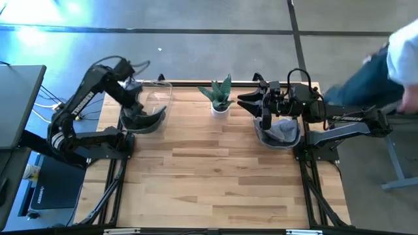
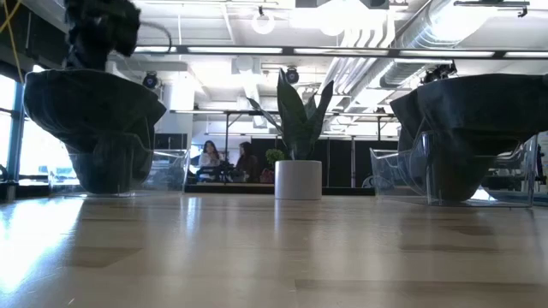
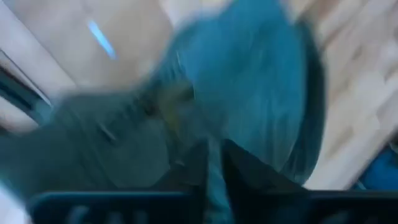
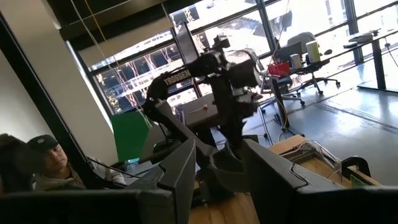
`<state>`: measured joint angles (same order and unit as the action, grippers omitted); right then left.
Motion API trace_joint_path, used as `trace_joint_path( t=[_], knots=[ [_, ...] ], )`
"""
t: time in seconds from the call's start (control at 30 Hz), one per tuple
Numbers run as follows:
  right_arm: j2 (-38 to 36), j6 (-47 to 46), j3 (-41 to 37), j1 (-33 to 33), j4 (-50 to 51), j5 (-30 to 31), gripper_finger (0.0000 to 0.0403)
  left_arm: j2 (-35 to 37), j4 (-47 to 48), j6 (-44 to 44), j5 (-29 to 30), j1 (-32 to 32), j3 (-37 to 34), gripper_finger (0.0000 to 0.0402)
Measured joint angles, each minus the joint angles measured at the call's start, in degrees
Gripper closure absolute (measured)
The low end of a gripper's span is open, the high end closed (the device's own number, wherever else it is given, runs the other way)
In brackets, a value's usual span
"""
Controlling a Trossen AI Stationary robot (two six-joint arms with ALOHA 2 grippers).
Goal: Pick & Place hat
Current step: Adjust the caps in the left bin
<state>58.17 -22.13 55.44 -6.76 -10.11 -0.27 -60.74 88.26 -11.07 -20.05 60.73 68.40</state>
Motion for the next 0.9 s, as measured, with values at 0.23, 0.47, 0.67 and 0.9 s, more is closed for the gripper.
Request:
trace_joint_path(
  t=[0.23, 0.47, 0.67, 0.9],
  knots=[
    [0.0, -0.9, 0.0, 0.1, 0.9, -0.7, 0.0275, 3.0, 1.9, -2.3, -15.3, -1.8, -11.6, 0.038],
    [0.0, -0.5, 0.0, 0.1, 1.3, -1.5, 0.0275, 3.1, 0.5, 1.8, -9.1, -7.4, -14.5, 0.04],
    [0.0, 0.3, 0.0, 0.0, 1.3, -1.5, 0.0275, 2.9, 1.9, 1.9, -8.1, -7.5, -6.4, 0.0397],
    [0.0, 0.1, 0.0, 0.0, 1.3, -1.5, 0.0275, 2.3, 0.6, 2.8, -6.5, -7.5, 5.3, 0.0396]
  ],
)
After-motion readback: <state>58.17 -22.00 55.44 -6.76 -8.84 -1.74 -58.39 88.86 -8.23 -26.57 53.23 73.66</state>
